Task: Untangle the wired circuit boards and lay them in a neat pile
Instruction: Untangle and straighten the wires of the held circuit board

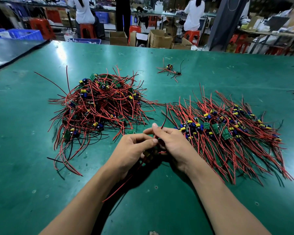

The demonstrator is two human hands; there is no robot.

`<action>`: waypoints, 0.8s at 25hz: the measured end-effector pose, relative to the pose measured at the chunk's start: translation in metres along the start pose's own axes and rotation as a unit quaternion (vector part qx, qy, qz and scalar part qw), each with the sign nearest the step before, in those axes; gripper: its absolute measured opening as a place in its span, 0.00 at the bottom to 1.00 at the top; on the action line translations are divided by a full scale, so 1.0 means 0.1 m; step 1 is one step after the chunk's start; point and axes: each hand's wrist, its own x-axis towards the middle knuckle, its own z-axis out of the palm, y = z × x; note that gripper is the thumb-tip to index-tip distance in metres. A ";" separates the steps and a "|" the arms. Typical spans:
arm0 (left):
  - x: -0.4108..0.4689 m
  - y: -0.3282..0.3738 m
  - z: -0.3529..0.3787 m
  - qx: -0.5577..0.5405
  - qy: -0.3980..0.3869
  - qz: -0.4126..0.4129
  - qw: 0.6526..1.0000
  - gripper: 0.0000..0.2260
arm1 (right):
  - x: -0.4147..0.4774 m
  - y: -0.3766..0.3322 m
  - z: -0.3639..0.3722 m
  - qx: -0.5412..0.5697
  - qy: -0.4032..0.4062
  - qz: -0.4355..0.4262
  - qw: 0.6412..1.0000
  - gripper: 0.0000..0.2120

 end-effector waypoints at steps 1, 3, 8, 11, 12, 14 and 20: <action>0.00 0.00 0.00 -0.003 0.000 -0.001 1.000 0.05 | 0.01 -0.01 -0.01 -0.014 0.018 -0.001 1.000 0.17; 0.00 0.00 -0.01 -0.005 -0.005 -0.006 1.000 0.05 | 0.05 -0.03 -0.05 0.007 0.062 -0.009 0.998 0.19; -0.02 0.01 0.02 -0.006 -0.017 -0.011 1.000 0.05 | 0.10 -0.10 -0.15 0.244 0.070 -0.002 0.967 0.22; -0.04 0.02 0.02 -0.011 -0.023 -0.014 1.000 0.05 | 0.10 -0.15 -0.18 0.325 0.021 0.018 0.945 0.27; -0.04 0.03 0.02 -0.010 -0.024 -0.015 1.000 0.05 | 0.09 -0.16 -0.20 0.342 0.009 0.024 0.939 0.27; -0.03 0.03 0.02 -0.011 -0.028 -0.017 0.999 0.04 | 0.09 -0.17 -0.23 0.374 -0.015 0.029 0.927 0.26; -0.02 0.03 0.01 -0.010 -0.017 -0.026 0.999 0.05 | 0.08 -0.18 -0.19 0.366 -0.026 0.019 0.930 0.28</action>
